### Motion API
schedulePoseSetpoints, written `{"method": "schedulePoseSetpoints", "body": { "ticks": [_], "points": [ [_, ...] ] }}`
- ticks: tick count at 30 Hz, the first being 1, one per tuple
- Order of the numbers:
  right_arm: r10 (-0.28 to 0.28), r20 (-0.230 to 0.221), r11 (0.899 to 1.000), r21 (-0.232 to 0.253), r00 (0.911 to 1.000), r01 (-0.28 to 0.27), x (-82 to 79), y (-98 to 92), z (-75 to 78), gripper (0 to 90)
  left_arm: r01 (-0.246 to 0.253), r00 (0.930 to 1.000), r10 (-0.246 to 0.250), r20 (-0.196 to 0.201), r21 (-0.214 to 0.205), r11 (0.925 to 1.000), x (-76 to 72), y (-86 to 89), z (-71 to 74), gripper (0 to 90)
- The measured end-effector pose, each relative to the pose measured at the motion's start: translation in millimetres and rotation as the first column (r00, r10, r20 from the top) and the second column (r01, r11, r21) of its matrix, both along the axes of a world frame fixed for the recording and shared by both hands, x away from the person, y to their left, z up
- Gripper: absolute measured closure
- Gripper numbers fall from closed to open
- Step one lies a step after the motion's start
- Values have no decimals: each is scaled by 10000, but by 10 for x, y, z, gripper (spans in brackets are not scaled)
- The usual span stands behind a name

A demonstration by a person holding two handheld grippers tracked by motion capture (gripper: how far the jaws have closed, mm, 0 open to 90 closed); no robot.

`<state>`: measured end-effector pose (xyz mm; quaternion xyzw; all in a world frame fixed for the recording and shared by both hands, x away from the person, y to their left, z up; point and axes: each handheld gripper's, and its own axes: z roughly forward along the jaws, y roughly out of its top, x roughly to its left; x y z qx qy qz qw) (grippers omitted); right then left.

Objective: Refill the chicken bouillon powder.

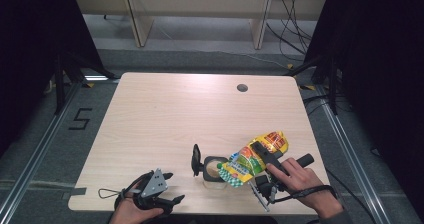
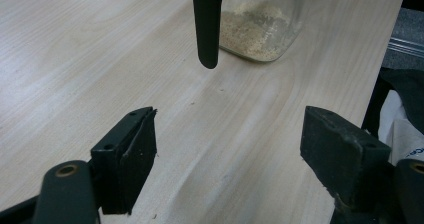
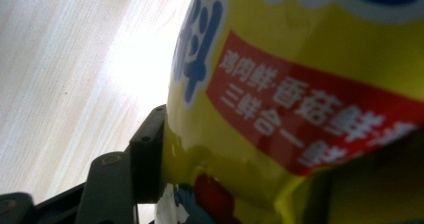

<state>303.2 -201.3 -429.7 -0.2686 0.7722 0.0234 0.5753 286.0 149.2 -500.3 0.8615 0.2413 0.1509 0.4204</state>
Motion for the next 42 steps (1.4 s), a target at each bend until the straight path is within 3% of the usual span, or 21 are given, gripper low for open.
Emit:
{"method": "schedulePoseSetpoints", "body": {
  "ticks": [6,7,11,13,16,18,19,21,22,23,27,35,37,42],
  "points": [
    [-171,26,9998,127,9999,171,-7,-3,-20,390,-6,10000,6,-7,-4,10000,1,2,0,221],
    [89,205,10000,-17,9998,-89,2,3,-5,390,-1,10000,1,-11,-5,10000,1,1,-1,221],
    [35,25,9998,-179,10000,-35,4,5,-7,390,-3,10000,3,-90,-8,10000,-4,-2,-2,221],
    [-294,-178,9996,-60,9994,293,-3,-3,-25,391,-1,9999,1,-118,-1,10000,-2,-2,-2,221],
    [-44,219,9996,-274,9998,50,8,1,-22,390,26,10000,-26,-64,-58,10000,6,12,4,221],
    [-178,42,9998,-30,9998,178,9,-15,-43,390,5,10000,-5,-45,-41,10000,9,16,4,221],
    [30,247,9999,-144,9997,-26,11,-8,-24,390,0,10000,0,-36,46,10000,14,22,7,221],
    [65,257,9998,-179,9996,-61,11,-7,-20,390,1,10000,-1,2,-124,9999,9,8,-7,221],
    [-246,15,9996,-154,9997,247,2,-12,-33,390,0,10000,0,69,15,10000,12,7,-7,221],
    [-39,221,9996,-269,9997,45,4,-1,-20,390,0,10000,0,69,15,10000,12,7,-7,221],
    [51,337,9995,-320,9994,-40,4,3,-30,390,20,10000,-20,6,82,10000,9,9,-2,221],
    [-167,68,9990,-404,9998,170,-2,6,-49,390,-8,10000,8,26,59,10000,7,7,-4,221],
    [21,368,9993,-386,9993,-7,-3,16,-45,390,19,10000,-19,-19,61,10000,8,11,0,221],
    [-160,97,9982,-585,9998,166,-4,21,-49,390,24,10000,-24,-20,75,10000,8,10,-1,221]
  ]
}}
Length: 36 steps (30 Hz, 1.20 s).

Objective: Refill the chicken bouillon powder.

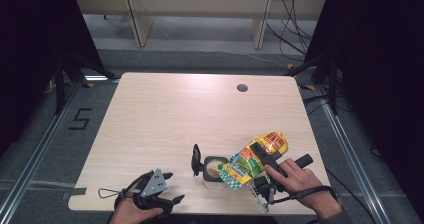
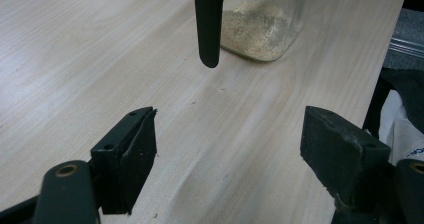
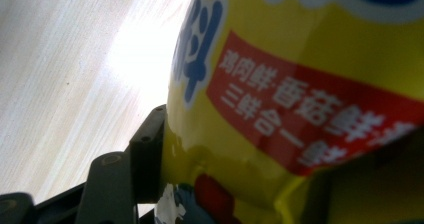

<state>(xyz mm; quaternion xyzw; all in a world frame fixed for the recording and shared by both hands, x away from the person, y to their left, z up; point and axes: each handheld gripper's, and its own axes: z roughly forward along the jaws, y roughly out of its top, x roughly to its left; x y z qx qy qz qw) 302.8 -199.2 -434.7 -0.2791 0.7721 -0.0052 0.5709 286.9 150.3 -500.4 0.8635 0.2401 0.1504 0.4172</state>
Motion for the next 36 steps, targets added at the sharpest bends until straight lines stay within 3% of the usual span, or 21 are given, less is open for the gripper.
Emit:
{"method": "schedulePoseSetpoints", "body": {
  "ticks": [3,5,6,8,11,21,23,28,29,36],
  "points": [
    [43,150,10000,37,9999,-43,-2,3,-25,390,6,10000,-6,-21,16,10000,-1,0,1,221],
    [-141,19,9999,70,9999,141,-6,4,-32,391,30,10000,-30,-62,107,9999,-1,4,9,221],
    [162,184,9999,32,9997,-163,2,4,-18,393,37,10000,-37,-86,32,10000,-5,0,9,221],
    [130,267,9999,-58,9996,-129,-1,3,-10,393,23,10000,-22,-35,154,9999,1,6,10,221],
    [-151,47,9999,-3,9999,151,-10,-4,-14,393,-5,10000,5,4,95,10000,-1,1,4,221],
    [61,146,10000,-77,9999,-59,-13,8,-15,393,-17,10000,17,-15,-1,10000,-7,-5,3,221],
    [-149,106,9998,150,9998,147,-26,4,-22,394,0,10000,0,-16,11,10000,-7,-4,3,221],
    [-2,71,10000,32,10000,2,-12,-4,-5,394,-11,10000,11,-3,16,10000,-9,-5,5,221],
    [207,327,9997,123,9993,-211,-11,1,7,394,-11,10000,11,-3,16,10000,-9,-5,5,221],
    [210,225,9996,181,9995,-214,-15,2,11,394,-7,10000,7,-4,17,10000,-8,-4,5,221]
  ]
}}
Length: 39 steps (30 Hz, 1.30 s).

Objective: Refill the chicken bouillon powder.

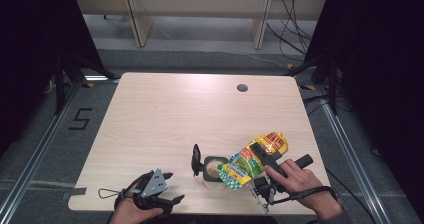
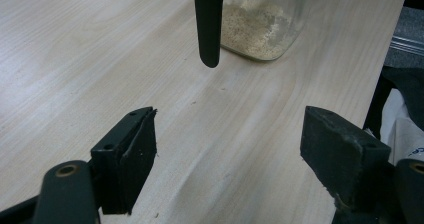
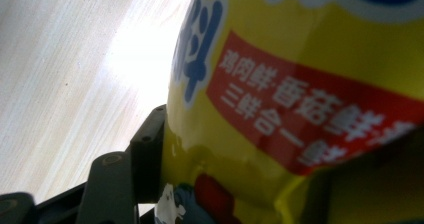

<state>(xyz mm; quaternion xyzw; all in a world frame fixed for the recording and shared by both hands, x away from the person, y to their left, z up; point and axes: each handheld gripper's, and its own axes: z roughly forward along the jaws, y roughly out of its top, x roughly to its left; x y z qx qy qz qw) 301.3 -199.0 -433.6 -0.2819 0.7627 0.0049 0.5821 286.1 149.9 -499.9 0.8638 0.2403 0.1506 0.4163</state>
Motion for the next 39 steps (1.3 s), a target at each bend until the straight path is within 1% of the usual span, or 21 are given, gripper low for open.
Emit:
{"method": "schedulePoseSetpoints", "body": {
  "ticks": [3,4,8,9,11,12,15,17,18,20,25,26,29,30,31,33,34,35,36,37,39],
  "points": [
    [89,46,10000,-40,9999,-89,2,1,0,394,-2,10000,2,6,2,10000,0,-1,-1,221],
    [-283,-153,9996,73,9995,285,-15,-2,-4,394,-7,10000,7,5,-2,10000,0,-2,0,221],
    [-265,-145,9996,51,9995,266,-20,0,-3,394,-9,10000,9,-3,-1,10000,-1,-2,-3,221],
    [60,95,10000,51,9999,-60,-16,4,1,393,-2,10000,2,-9,-12,10000,0,-2,-3,221],
    [-186,-92,9998,106,9998,187,-29,11,-12,393,-1,10000,1,-13,-17,10000,1,-3,-3,221],
    [47,4,10000,-74,10000,-47,-26,24,4,394,4,10000,-4,-16,-27,10000,2,-3,-4,221],
    [99,10,10000,4,10000,-99,-33,31,4,394,10,10000,-10,-13,-15,10000,0,-3,-4,221],
    [-117,-189,9998,131,9998,119,-32,20,-9,394,58,10000,-59,33,230,9997,12,10,2,221],
    [65,62,10000,7,10000,-65,-20,16,15,394,29,10000,-31,93,201,9998,13,7,-6,221],
    [-35,107,10000,1,9999,35,-19,-3,18,393,11,9999,-13,109,223,9998,11,7,-5,221],
    [-223,-162,9997,-29,9996,222,-41,10,-5,394,6,10000,-6,15,86,10000,9,-2,-12,221],
    [-143,-77,9999,64,9999,144,-40,14,-14,394,-15,10000,13,56,253,9997,7,6,-3,221],
    [-18,348,9999,-121,9994,22,-44,23,-4,394,-12,10000,11,40,80,10000,7,4,-5,221],
    [-316,179,9993,-191,9993,319,-57,24,-24,394,-46,10000,45,74,157,9999,10,7,-9,221],
    [-316,179,9993,-191,9993,319,-57,24,-24,394,-46,10000,45,74,157,9999,10,7,-9,221],
    [-1,346,9998,-183,9994,8,-58,39,0,394,-10,10000,9,79,126,9999,9,1,-9,221],
    [-171,108,9998,-139,9998,172,-59,39,-12,394,-43,10000,42,47,181,9998,4,2,-4,221],
    [-7,335,9999,-118,9994,11,-61,46,-5,394,-20,10000,20,-47,-11,10000,-4,-5,-7,221],
    [-160,102,9997,-166,9998,161,-61,42,-20,394,63,10000,-64,17,283,9996,14,14,5,221],
    [-160,102,9997,-166,9998,161,-61,42,-20,394,63,10000,-64,17,283,9996,14,14,5,221],
    [-154,175,9997,-194,9997,158,-50,36,-28,394,-31,10000,30,42,55,10000,4,2,-7,221]
  ]
}}
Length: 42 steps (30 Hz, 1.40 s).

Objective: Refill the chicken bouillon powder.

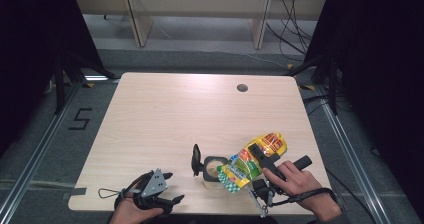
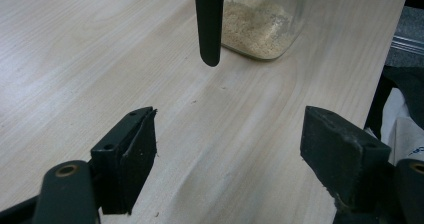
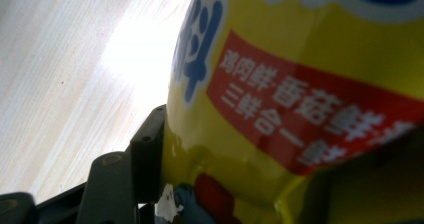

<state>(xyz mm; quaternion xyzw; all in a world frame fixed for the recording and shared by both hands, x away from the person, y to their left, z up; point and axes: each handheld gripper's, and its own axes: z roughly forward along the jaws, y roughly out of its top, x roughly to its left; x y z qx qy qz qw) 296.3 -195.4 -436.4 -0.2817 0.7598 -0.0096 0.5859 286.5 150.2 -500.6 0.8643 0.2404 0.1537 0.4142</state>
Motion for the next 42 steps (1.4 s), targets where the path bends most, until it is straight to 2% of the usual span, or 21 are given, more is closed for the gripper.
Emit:
{"method": "schedulePoseSetpoints", "body": {
  "ticks": [1,2,3,6,8,9,11,12,13,14,16,17,29,31,32,33,38,39,40,41,42],
  "points": [
    [168,255,9999,4,9995,-168,-1,2,12,394,16,10000,-16,-8,45,10000,1,3,4,221],
    [168,255,9999,4,9995,-168,-1,2,12,394,16,10000,-16,-8,45,10000,1,3,4,221],
    [-62,-99,10000,63,9999,62,1,-10,7,394,19,10000,-19,-2,23,10000,2,3,5,221],
    [195,82,9998,86,9998,-196,9,-8,29,394,18,10000,-18,1,42,10000,2,4,5,221],
    [138,81,9998,137,9999,-139,5,-13,26,394,17,10000,-17,-2,38,10000,2,3,5,221],
    [-67,-105,9999,91,9999,68,0,-16,11,394,14,10000,-14,14,69,10000,1,3,5,221],
    [-40,-95,10000,84,9999,41,3,-13,14,394,12,10000,-12,6,62,10000,1,3,4,221],
    [169,87,9998,85,9998,-170,8,-9,23,394,14,10000,-14,10,58,10000,0,3,4,221],
    [198,73,9997,150,9998,-199,13,-15,22,394,12,10000,-12,11,55,10000,1,3,5,221],
    [-48,-177,9999,110,9998,50,10,-20,20,394,21,10000,-21,22,87,10000,3,6,8,221],
    [155,-30,9998,84,9999,-154,16,-18,31,394,21,10000,-21,7,53,10000,2,5,7,221],
    [-72,-145,9998,205,9999,75,19,-32,4,394,20,10000,-20,7,58,10000,2,4,5,221],
    [-54,-196,9999,136,9998,57,18,-34,19,394,10,10000,-10,0,-10,10000,-2,0,4,221],
    [-46,-135,9999,165,9999,48,18,-33,9,394,13,10000,-13,9,52,10000,0,2,4,221],
    [125,64,9997,210,9999,-126,15,-29,15,394,-2,10000,2,-8,-25,10000,-3,-1,3,221],
    [65,-116,9998,166,9999,-63,16,-30,13,394,24,10000,-24,-22,-38,10000,-4,-1,5,221],
    [-9,-91,9998,208,10000,10,14,-37,20,394,15,10000,-15,15,57,10000,0,4,6,221],
    [182,116,9996,217,9998,-184,12,-33,36,394,18,10000,-18,9,68,10000,1,3,5,221],
    [182,116,9996,217,9998,-184,12,-33,36,394,18,10000,-18,9,68,10000,1,3,5,221],
    [-31,-138,10000,59,9999,32,11,-28,32,394,29,10000,-29,-27,-32,10000,-4,-2,4,221],
    [-26,-151,10000,57,9999,27,12,-28,32,394,29,10000,-29,-27,-32,10000,-4,-2,4,221]
  ]
}}
